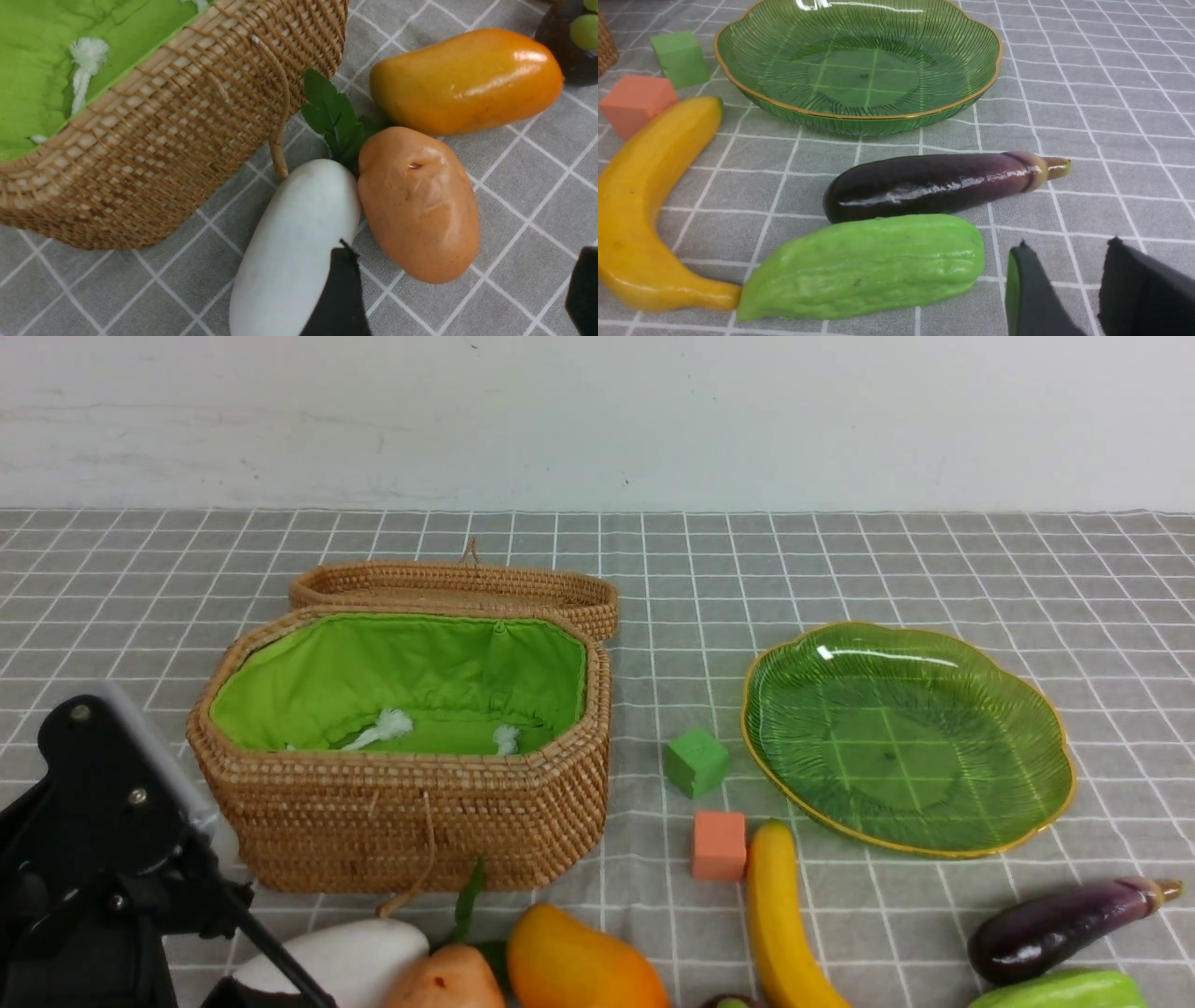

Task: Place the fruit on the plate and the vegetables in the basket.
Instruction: Take a daikon with your left arm and place it on the basket on the left.

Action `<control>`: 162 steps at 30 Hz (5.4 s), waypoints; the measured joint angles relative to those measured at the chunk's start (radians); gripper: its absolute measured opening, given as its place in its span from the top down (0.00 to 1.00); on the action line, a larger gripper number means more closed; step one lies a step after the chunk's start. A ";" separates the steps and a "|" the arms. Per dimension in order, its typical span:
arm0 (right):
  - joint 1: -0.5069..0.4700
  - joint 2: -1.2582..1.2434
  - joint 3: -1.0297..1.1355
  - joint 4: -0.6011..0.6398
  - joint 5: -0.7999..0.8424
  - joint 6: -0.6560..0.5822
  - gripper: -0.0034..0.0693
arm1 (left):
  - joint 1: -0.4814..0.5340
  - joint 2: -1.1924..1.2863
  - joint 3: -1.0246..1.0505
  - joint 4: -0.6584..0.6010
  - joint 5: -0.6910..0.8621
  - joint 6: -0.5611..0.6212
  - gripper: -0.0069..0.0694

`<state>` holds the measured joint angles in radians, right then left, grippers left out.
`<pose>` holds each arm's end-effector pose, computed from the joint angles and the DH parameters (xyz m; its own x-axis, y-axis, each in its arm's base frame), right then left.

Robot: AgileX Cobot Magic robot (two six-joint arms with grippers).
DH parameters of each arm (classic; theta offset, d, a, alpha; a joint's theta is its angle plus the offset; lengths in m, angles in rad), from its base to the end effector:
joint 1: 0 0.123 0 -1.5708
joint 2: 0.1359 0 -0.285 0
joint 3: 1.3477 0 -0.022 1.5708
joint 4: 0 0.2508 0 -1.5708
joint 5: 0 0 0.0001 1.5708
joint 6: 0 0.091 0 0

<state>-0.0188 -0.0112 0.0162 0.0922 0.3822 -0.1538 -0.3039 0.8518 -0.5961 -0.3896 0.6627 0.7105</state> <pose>0.0523 0.0021 0.1741 -0.2924 -0.0626 -0.9542 -0.0340 0.9979 -0.0551 0.1425 -0.0670 0.2774 -0.4542 0.5369 -0.7110 0.6758 0.7276 0.1178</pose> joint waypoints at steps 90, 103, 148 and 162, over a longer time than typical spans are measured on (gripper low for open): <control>0.000 0.000 0.000 0.000 0.000 0.000 0.62 | 0.033 0.465 -0.003 0.398 -0.272 -0.341 0.13; 0.000 0.000 0.000 0.000 0.000 0.000 0.62 | 0.033 0.616 -0.008 0.247 -0.323 -0.182 0.13; 0.000 0.000 0.000 0.000 0.000 0.000 0.62 | 0.033 0.282 -0.271 0.291 0.043 -0.160 0.21; 0.000 0.000 0.000 0.000 0.004 0.000 0.62 | 0.033 0.573 -0.271 0.291 -0.663 -0.160 0.21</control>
<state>-0.0188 -0.0112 0.0162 0.0922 0.3863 -0.1538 -0.2708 1.4245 -0.8669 -0.0989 0.0000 0.5504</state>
